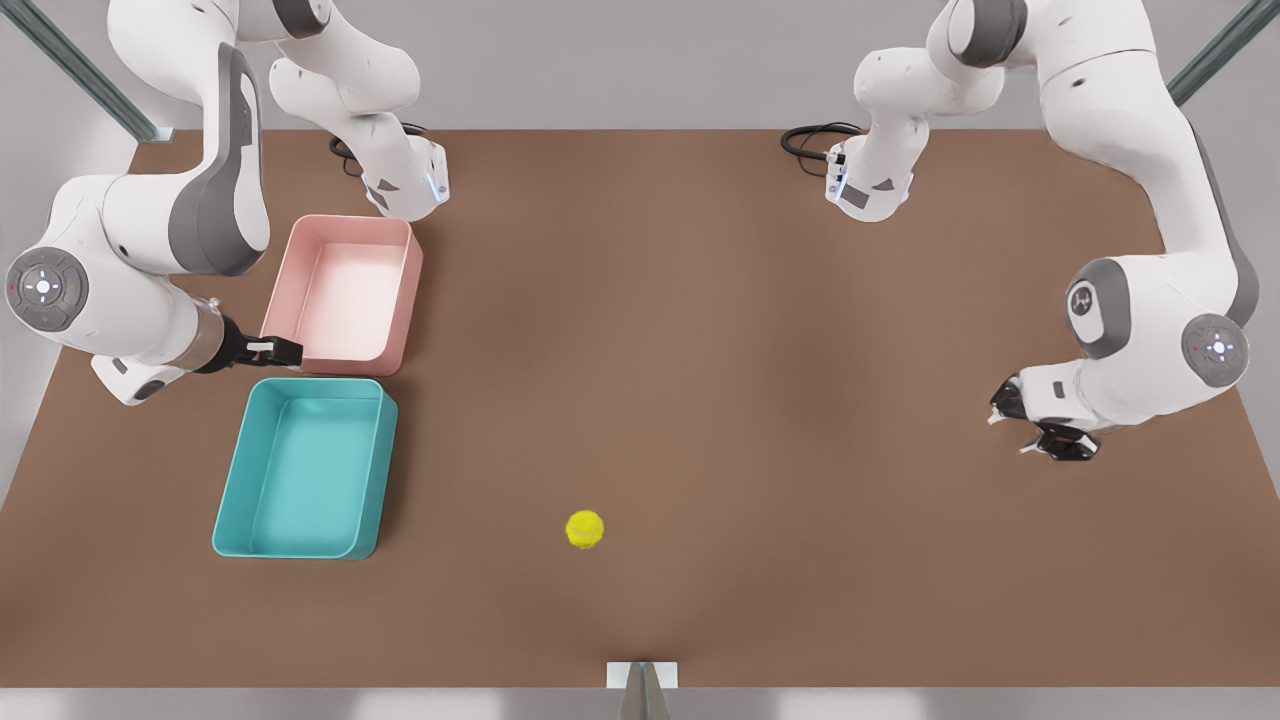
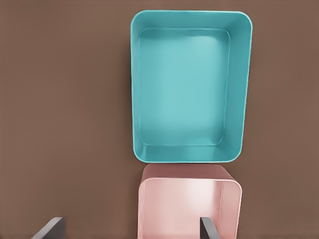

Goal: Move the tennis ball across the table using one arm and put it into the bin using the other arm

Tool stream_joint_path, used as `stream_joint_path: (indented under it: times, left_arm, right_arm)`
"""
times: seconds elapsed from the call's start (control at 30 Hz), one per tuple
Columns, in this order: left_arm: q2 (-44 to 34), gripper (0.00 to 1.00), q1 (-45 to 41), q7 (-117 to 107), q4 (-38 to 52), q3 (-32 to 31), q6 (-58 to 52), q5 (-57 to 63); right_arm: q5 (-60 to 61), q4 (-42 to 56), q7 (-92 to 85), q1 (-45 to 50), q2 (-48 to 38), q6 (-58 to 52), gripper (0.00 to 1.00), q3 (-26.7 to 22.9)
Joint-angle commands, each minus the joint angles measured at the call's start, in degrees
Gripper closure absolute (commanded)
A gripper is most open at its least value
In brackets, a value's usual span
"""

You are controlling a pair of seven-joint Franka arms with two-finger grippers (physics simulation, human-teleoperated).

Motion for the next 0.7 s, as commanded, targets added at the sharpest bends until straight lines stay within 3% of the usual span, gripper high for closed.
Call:
stream_joint_path:
  times: [0.0, 0.07, 0.17, 0.3, 0.47, 0.67]
  left_arm:
    - [-2.7, 0.0, -1.0, -50.7, -0.2, 0.3, -13.8, 0.5]
    - [-2.5, 0.0, -0.7, -48.1, 1.0, -2.7, -12.9, 0.2]
    - [-2.4, 0.0, -0.5, -46.7, 1.3, -2.6, -16.1, 0.4]
    - [-1.2, 0.0, -0.4, -46.7, 2.2, -2.5, -16.7, 0.4]
    - [-0.6, 0.0, -0.4, -46.7, 2.2, -2.4, -16.6, 0.6]
    - [0.1, 0.0, -0.3, -46.6, 2.6, -2.4, -16.5, 0.6]
  right_arm:
    - [0.0, 0.0, 0.4, 0.1, 0.1, 0.0, 0.0, 0.0]
    - [-1.4, 1.0, 0.6, 1.4, 1.9, 1.8, 0.0, 0.5]
    - [-0.1, 5.5, 0.9, 2.5, 10.2, 7.4, 0.0, 0.5]
    - [4.5, 6.0, 1.1, 2.8, 18.4, 22.8, 0.0, 0.5]
    - [4.0, 6.0, 1.0, 6.0, 24.7, 30.0, 0.0, 0.5]
    - [4.1, 20.2, 1.0, 7.5, 39.5, 34.0, 0.0, 0.3]
